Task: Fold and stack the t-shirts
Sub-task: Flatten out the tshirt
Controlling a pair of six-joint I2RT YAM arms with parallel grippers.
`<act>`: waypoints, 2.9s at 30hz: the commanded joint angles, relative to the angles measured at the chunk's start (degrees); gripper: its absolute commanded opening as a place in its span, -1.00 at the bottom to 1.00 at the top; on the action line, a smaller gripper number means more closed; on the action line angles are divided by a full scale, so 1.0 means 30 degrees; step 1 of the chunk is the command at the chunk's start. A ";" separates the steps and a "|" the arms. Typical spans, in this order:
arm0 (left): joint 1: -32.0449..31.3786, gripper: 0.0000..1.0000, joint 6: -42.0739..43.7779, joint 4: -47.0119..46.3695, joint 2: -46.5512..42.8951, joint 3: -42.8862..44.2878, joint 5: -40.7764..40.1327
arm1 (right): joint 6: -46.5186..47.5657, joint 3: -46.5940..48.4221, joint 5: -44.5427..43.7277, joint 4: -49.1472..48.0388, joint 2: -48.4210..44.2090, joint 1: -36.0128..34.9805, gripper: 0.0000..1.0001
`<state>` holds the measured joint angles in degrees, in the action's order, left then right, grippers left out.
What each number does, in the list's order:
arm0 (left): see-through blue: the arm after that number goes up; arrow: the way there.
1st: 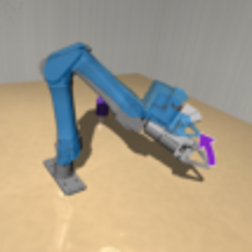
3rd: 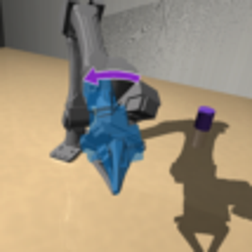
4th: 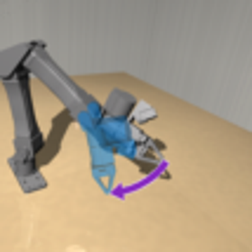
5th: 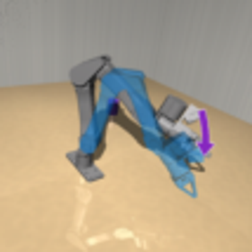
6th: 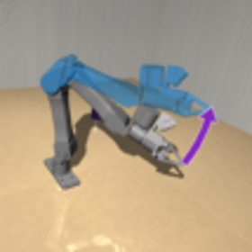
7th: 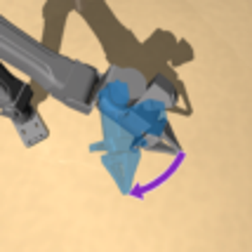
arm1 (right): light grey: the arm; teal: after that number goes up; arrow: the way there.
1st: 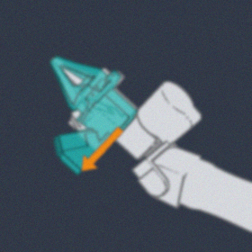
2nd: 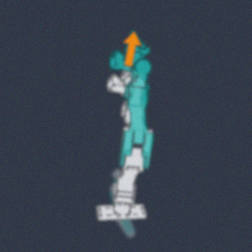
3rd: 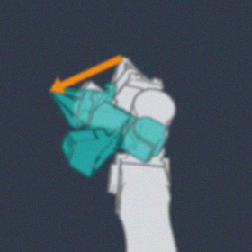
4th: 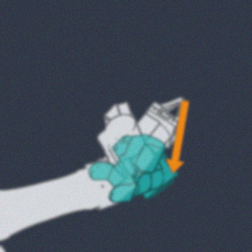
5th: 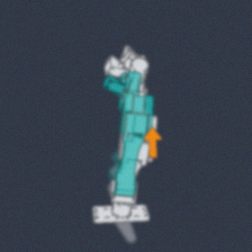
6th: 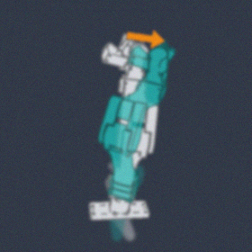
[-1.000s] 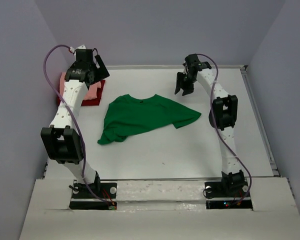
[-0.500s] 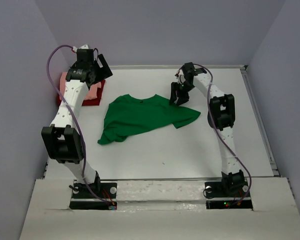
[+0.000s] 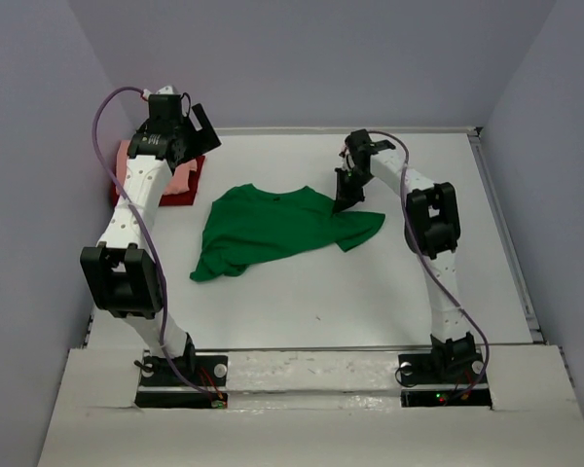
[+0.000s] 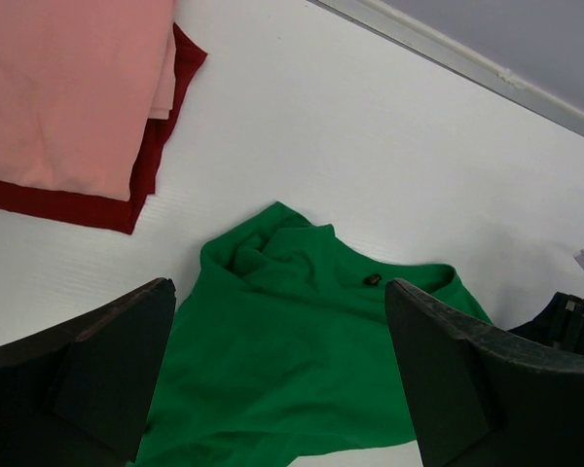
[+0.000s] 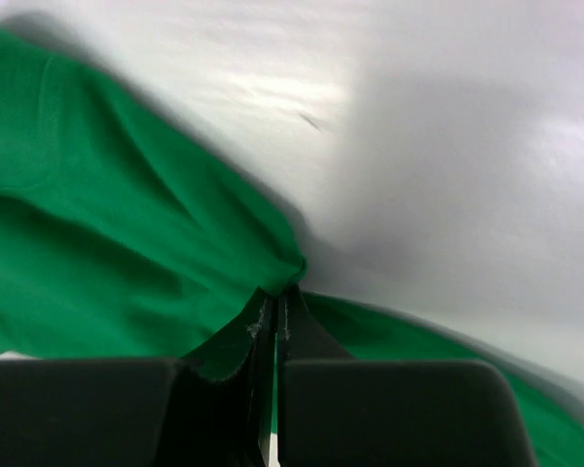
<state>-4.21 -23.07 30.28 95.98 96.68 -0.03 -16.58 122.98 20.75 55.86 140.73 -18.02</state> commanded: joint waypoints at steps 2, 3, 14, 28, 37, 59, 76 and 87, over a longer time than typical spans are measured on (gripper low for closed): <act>-0.0237 0.98 0.0248 -0.0338 -0.0733 0.0029 0.0716 | -0.4978 -0.3601 -0.7506 -0.1657 -0.3980 -0.0409 -1.00; -0.0412 0.98 0.0365 -0.0338 -0.0967 -0.0088 0.0656 | -0.5165 -0.4422 -0.8403 -0.1743 -0.4366 -0.0409 -1.00; -0.1290 0.98 0.0806 0.0249 -0.2197 -0.0996 0.0713 | -1.1106 -1.1980 -1.5969 -0.1624 -1.1511 0.0175 -1.00; -0.3107 0.98 0.1215 0.0338 -0.3048 -0.2254 0.0217 | -1.0737 -1.9548 -1.5472 -0.2972 -1.8431 0.0177 -1.00; -0.3461 0.98 0.1244 0.0393 -0.3137 -0.3577 -0.1277 | -1.1787 -1.9020 -1.3890 -0.3267 -1.8110 0.0177 -1.00; -0.3490 0.98 0.1070 0.0218 -0.1675 -0.2346 -0.1544 | -0.2326 -0.4472 -0.4614 -0.2245 -0.6520 0.0177 0.35; -0.3607 0.98 0.1011 0.0072 -0.0501 -0.1495 -0.1015 | -0.0040 0.4506 -0.1643 0.0746 0.0845 0.0001 0.30; -0.3607 0.98 0.0835 -0.0455 -0.0325 -0.2140 -0.0488 | -0.0129 0.3595 -0.4860 0.0219 0.0024 0.0001 0.30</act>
<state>-14.68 -20.47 30.57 94.80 90.04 -3.07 -18.13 132.88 11.53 57.82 144.05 -17.76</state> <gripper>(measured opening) 0.989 0.645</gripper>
